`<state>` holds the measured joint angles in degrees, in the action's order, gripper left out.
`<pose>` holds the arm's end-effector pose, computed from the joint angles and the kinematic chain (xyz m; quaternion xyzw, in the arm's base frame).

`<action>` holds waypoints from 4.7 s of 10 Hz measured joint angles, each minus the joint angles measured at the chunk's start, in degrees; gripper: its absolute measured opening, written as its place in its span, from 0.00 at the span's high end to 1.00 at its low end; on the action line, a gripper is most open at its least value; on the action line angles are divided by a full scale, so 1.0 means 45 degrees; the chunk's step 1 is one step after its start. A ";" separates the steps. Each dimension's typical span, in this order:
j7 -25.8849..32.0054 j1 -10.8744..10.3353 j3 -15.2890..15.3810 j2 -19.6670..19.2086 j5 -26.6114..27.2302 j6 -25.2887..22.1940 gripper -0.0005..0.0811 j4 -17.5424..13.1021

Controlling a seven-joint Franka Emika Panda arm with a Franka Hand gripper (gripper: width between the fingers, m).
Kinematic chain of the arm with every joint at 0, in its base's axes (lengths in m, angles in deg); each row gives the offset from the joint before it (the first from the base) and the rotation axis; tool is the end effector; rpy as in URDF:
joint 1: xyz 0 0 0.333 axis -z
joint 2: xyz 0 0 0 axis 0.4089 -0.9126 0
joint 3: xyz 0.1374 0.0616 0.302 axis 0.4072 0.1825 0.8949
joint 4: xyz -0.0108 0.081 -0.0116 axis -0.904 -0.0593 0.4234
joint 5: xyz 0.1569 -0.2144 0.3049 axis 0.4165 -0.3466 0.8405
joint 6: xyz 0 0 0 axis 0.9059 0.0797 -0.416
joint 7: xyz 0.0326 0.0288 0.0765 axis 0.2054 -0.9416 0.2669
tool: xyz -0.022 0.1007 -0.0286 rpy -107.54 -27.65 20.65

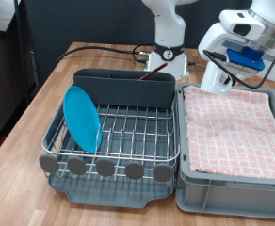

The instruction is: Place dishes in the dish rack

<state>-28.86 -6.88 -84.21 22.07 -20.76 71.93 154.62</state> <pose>0.5248 0.1606 0.3709 0.9429 -0.2949 0.0600 0.1428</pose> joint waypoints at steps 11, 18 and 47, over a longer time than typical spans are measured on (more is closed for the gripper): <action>-0.1012 0.0679 -0.1252 -0.1258 0.0071 0.2218 0.90 -0.1813; 0.0494 0.1414 -0.1459 -0.2521 0.0964 0.1480 0.90 -0.3858; 0.3492 0.3929 -0.0209 -0.7096 0.4183 0.2155 0.34 -0.7206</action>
<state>-13.15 10.80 -85.15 -9.86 -1.94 81.63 122.20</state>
